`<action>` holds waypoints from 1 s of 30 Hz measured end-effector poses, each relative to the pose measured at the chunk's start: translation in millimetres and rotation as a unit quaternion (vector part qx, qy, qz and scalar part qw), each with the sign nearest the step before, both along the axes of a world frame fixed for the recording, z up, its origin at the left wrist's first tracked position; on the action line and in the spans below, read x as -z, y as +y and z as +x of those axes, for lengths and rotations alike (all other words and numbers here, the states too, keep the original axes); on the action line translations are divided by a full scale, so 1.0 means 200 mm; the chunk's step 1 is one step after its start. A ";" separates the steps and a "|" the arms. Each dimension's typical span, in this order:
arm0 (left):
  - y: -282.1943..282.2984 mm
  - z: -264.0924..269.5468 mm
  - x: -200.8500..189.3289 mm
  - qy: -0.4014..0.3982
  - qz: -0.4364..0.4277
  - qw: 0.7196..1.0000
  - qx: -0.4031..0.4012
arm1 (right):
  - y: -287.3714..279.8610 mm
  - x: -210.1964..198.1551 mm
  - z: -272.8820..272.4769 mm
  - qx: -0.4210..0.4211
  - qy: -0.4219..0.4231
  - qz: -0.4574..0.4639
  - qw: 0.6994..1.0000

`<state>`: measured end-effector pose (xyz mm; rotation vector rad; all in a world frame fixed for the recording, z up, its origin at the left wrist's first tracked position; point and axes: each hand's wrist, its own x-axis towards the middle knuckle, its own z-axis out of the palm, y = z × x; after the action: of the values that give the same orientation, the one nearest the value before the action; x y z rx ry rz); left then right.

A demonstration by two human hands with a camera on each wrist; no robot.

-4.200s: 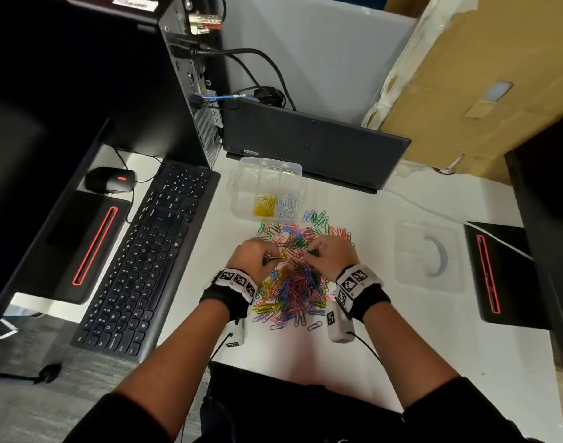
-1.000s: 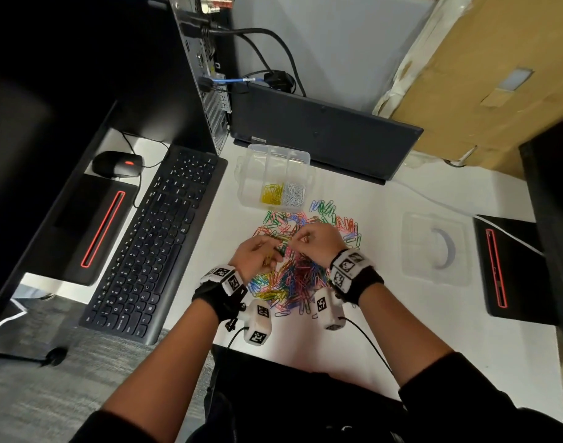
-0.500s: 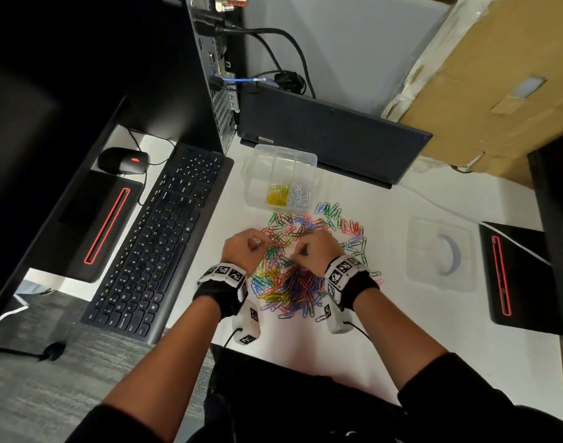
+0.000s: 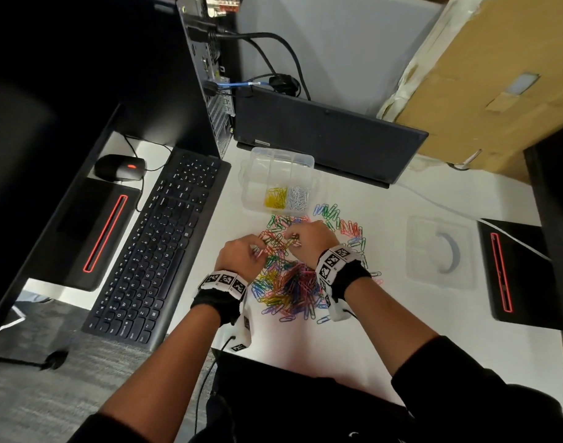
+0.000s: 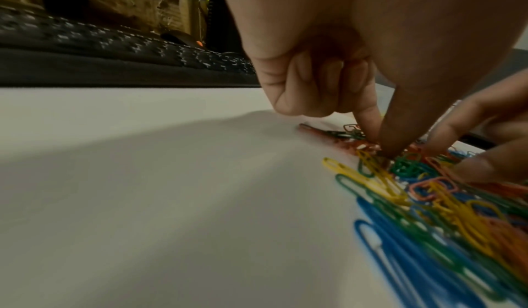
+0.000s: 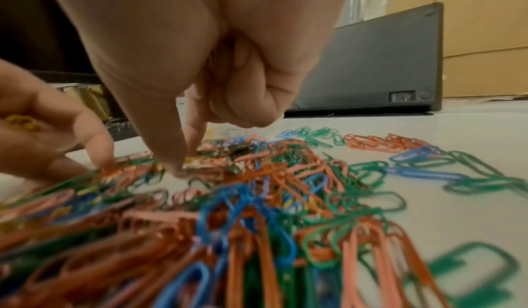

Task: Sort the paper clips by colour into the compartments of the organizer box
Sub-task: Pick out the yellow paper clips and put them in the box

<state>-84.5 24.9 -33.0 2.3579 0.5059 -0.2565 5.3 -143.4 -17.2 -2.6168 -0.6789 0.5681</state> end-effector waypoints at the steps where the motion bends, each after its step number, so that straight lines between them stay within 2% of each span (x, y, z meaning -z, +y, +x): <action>1: 0.01 -0.01 0.00 0.000 0.000 1.000 -0.006 | 0.01 0.01 0.00 -0.018 0.000 0.004 1.000; 4: 0.04 -0.05 -0.02 -0.018 -0.009 0.999 -0.031 | 0.00 0.04 0.02 -0.031 0.011 0.030 0.999; 7: 0.09 -0.12 -0.06 -0.006 0.007 0.999 -0.038 | -0.03 0.06 0.03 -0.004 0.039 0.084 0.996; 11: 0.09 -0.17 -0.06 0.044 0.018 0.998 -0.028 | -0.07 0.06 0.03 0.090 0.084 0.145 0.982; 13: 0.06 -0.17 -0.06 0.055 0.004 0.998 -0.024 | -0.09 0.06 0.04 0.160 0.139 0.167 0.963; 14: 0.04 -0.17 -0.06 0.053 -0.003 0.998 -0.023 | -0.10 0.05 0.03 0.208 0.204 0.192 0.937; 17: -0.02 -0.15 -0.05 0.061 -0.026 0.997 -0.027 | -0.13 0.01 0.00 0.326 0.425 0.300 0.789; 19: -0.06 -0.14 -0.05 0.077 -0.034 0.996 -0.028 | -0.16 0.00 0.00 0.347 0.494 0.336 0.723; 20: -0.07 -0.13 -0.05 0.084 -0.033 0.995 -0.030 | -0.17 0.00 0.00 0.348 0.514 0.341 0.706; 21: -0.09 -0.13 -0.05 0.088 -0.031 0.995 -0.033 | -0.17 -0.01 0.00 0.349 0.526 0.337 0.699; 22: -0.10 -0.12 -0.04 0.091 -0.031 0.995 -0.036 | -0.18 -0.02 0.00 0.342 0.530 0.325 0.704; 27: -0.11 -0.10 -0.05 0.113 -0.042 0.991 -0.057 | -0.19 -0.04 -0.04 0.294 0.503 0.271 0.766; 28: -0.11 -0.10 -0.05 0.115 -0.038 0.990 -0.066 | -0.19 -0.04 -0.05 0.291 0.503 0.278 0.765; 30: -0.14 -0.10 -0.07 0.117 -0.018 0.990 -0.078 | -0.20 -0.03 -0.08 0.298 0.518 0.307 0.741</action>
<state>-104.4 -2.4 -19.9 2.2509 0.7872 -0.4672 -10.3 -182.8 -11.0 -1.3817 0.3086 1.1569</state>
